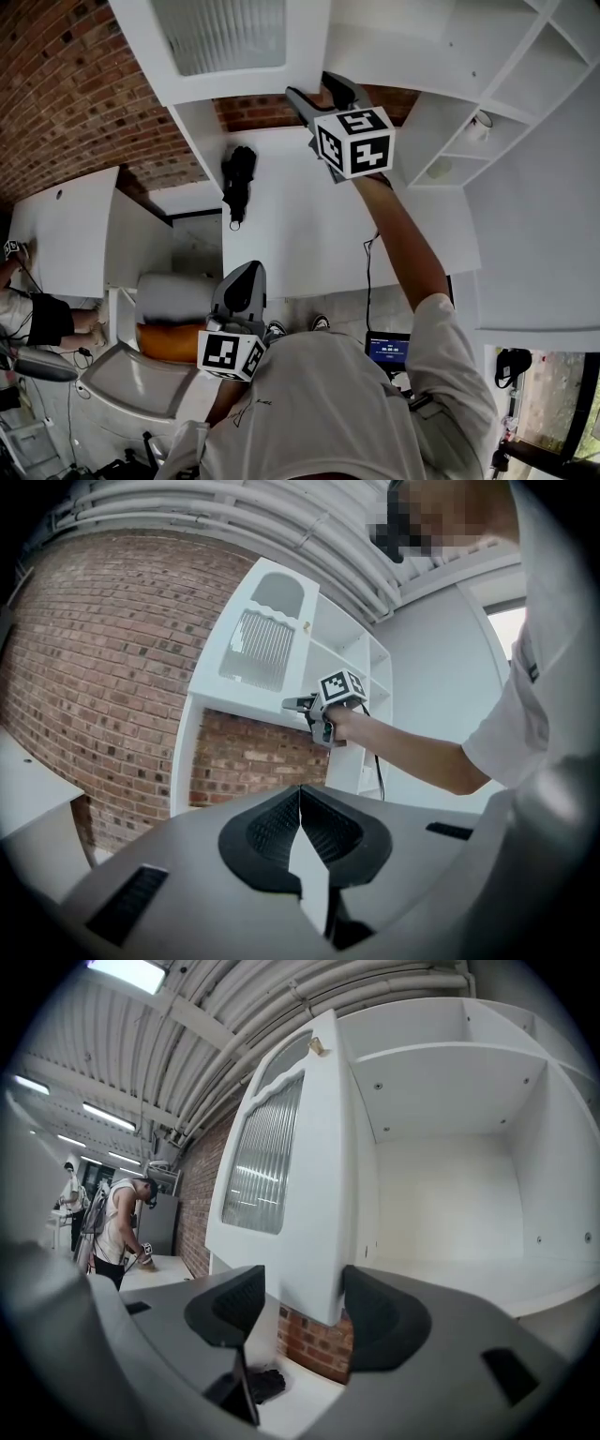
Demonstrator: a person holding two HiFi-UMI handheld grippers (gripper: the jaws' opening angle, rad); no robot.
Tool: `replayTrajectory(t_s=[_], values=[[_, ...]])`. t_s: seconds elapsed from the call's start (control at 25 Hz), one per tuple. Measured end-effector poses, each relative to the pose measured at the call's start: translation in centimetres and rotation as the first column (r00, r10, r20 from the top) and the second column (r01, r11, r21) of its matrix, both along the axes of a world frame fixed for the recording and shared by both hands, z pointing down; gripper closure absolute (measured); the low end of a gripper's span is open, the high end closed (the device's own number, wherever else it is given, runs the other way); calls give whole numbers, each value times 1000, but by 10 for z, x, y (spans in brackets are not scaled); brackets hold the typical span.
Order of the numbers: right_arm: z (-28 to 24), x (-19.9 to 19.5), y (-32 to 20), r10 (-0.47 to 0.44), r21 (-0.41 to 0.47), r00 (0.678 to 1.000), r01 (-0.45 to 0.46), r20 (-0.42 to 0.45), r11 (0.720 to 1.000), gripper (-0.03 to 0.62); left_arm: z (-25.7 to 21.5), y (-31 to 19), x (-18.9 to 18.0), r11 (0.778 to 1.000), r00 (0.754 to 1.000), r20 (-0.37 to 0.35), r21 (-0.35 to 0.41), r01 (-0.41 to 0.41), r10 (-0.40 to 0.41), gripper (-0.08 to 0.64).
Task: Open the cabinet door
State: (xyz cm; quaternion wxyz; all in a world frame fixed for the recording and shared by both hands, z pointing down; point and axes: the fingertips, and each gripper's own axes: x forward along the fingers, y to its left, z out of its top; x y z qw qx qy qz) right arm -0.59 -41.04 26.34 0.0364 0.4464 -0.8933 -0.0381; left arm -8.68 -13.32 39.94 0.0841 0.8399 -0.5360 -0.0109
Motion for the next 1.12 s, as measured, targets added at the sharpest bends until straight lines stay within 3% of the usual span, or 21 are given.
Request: replayTrajectory(t_s=[0.24, 0.68, 1.12], values=[[0, 4, 4, -10, -6, 1000, 10, 9, 1000, 394, 2, 3, -2, 1000, 1000, -3, 3, 2, -2, 545], [-1, 13, 12, 2, 3, 1000, -2, 15, 1000, 449, -1, 7, 2, 1000, 1000, -2, 9, -9, 9, 545], [-1, 13, 20, -3, 2, 1000, 3, 20, 1000, 462, -5, 6, -4, 1000, 1000, -20, 20, -1, 1, 545]])
